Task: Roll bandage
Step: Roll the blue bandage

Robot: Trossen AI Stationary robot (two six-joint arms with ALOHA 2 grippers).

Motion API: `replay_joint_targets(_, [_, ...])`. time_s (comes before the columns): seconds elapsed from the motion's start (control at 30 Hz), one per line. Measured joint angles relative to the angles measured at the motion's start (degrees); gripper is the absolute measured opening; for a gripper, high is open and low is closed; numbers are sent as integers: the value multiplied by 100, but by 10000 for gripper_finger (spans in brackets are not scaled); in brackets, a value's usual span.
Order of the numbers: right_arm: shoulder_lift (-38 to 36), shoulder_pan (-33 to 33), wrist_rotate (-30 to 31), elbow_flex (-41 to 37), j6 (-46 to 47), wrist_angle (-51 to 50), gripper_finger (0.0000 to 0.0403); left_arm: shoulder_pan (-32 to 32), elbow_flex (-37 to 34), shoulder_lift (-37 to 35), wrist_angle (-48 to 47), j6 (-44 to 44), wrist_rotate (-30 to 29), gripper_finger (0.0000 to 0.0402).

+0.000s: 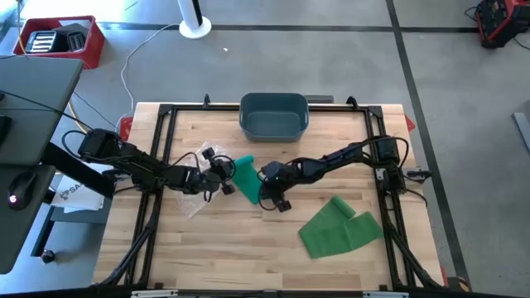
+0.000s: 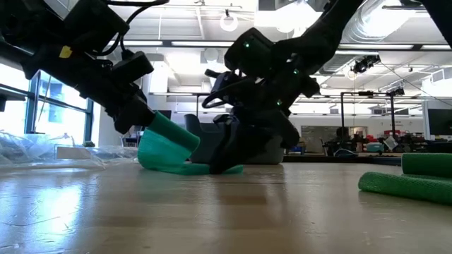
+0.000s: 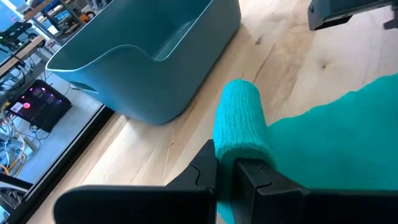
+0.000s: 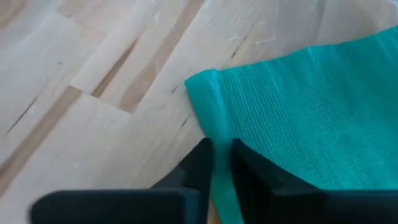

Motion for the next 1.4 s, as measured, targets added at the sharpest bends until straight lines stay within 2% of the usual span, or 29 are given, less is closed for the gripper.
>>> replay_joint_targets(0.1, [-12,0,-12,7,-74,-113,9,0,0,0,-36,7,0,9])
replay_joint_targets(0.2, [-105,84,88,1,-19,-215,8,34,0,0,-157,-8,0,9])
replay_joint_targets(0.33, [-467,334,594,-28,131,-679,2,109,0,0,-464,-202,-257,9])
replay_joint_targets(0.43, [-928,585,1116,-26,246,-1102,2,184,0,0,-686,-367,-504,9])
replay_joint_targets(0.67, [-1987,1402,2258,-23,601,-1829,1,477,0,0,-960,-612,-511,9])
replay_joint_targets(0.9, [-2658,2333,4201,-19,1036,-2269,0,588,0,0,-966,-612,-467,9])
replay_joint_targets(1.03, [-2758,2736,5210,-19,1253,-2465,0,537,2,-2,-808,-595,-232,9])
replay_joint_targets(1.17, [-2789,3000,5872,-19,1267,-2358,0,396,2,0,-404,-314,60,9])
replay_joint_targets(1.4, [-3082,3114,6893,-19,647,-1798,0,238,2,0,707,168,1258,9])
